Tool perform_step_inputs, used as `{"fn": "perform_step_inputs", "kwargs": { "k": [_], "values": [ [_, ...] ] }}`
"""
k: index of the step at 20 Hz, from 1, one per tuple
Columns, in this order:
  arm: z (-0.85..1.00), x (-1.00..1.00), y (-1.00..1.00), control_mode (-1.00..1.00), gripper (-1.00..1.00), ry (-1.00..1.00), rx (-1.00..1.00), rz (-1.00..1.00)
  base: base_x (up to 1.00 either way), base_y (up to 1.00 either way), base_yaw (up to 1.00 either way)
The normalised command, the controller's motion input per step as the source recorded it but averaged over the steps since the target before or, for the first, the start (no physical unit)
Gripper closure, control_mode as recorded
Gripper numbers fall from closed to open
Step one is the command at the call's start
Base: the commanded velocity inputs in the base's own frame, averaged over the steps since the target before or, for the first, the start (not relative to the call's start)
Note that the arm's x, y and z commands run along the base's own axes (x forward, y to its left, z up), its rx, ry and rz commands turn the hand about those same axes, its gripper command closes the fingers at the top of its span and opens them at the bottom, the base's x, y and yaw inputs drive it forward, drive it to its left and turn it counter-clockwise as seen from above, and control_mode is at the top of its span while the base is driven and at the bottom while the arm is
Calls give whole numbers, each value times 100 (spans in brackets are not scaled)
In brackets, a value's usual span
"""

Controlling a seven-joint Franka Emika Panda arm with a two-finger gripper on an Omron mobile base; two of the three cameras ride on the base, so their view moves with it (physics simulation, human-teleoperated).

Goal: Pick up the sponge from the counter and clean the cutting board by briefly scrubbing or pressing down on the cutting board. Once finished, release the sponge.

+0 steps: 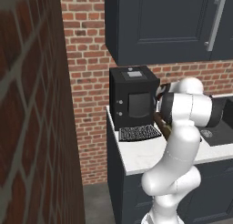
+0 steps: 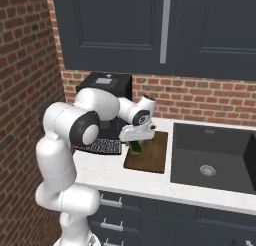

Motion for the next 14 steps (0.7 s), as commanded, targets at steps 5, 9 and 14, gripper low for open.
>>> {"fn": "perform_step_inputs", "kwargs": {
  "k": [5, 9, 14],
  "values": [
    [0, 59, -9, -100, 100, -10, 16, 5, 0, 0, 0],
    [0, 30, -46, -100, 100, -11, 33, 1, 0, 0, 0],
    [-2, 3, -58, -100, 100, -11, 16, 0, 0, 0, 0]
  ]
}}
